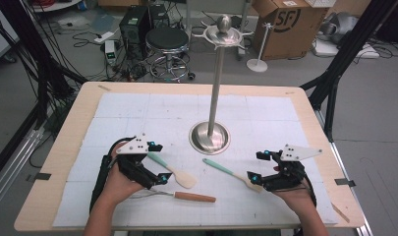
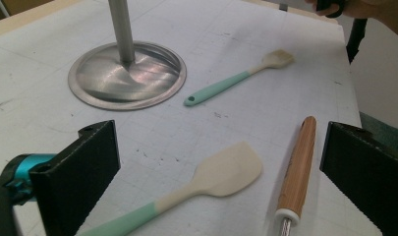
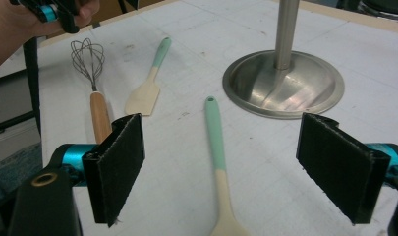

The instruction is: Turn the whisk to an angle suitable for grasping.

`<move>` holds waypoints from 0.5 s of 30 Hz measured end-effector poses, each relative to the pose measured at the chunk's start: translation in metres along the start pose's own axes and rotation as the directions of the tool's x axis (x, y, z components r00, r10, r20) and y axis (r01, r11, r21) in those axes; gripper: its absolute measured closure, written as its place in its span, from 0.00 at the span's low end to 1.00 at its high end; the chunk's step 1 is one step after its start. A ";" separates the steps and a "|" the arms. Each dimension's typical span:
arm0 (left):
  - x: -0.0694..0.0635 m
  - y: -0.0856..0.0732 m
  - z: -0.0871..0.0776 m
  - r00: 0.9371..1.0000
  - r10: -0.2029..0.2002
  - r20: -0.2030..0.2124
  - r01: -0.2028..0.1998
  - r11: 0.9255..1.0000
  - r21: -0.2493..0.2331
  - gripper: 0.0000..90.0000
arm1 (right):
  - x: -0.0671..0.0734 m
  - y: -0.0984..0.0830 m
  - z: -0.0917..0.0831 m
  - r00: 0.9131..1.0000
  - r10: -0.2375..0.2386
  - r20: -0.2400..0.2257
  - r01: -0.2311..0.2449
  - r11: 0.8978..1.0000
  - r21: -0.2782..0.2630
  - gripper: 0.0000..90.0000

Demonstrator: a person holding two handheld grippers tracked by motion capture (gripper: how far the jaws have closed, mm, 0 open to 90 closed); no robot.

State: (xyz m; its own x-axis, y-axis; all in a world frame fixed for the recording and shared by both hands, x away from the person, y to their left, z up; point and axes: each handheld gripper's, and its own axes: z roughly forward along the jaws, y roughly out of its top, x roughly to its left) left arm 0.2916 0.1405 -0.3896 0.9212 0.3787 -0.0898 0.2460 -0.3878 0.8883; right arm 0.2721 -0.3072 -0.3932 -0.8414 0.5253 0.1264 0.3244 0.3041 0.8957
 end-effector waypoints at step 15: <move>0.001 0.000 -0.008 1.000 -0.002 -0.011 0.002 1.000 -0.023 0.02 | 0.001 0.002 0.001 0.999 0.017 0.046 -0.016 1.000 -0.014 0.02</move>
State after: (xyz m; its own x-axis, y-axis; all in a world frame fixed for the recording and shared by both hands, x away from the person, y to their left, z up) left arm 0.2900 0.1473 -0.3861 0.9174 0.3884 -0.0867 0.2405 -0.3674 0.8985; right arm 0.2725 -0.3050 -0.3922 -0.8153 0.5661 0.1220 0.3320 0.2843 0.8994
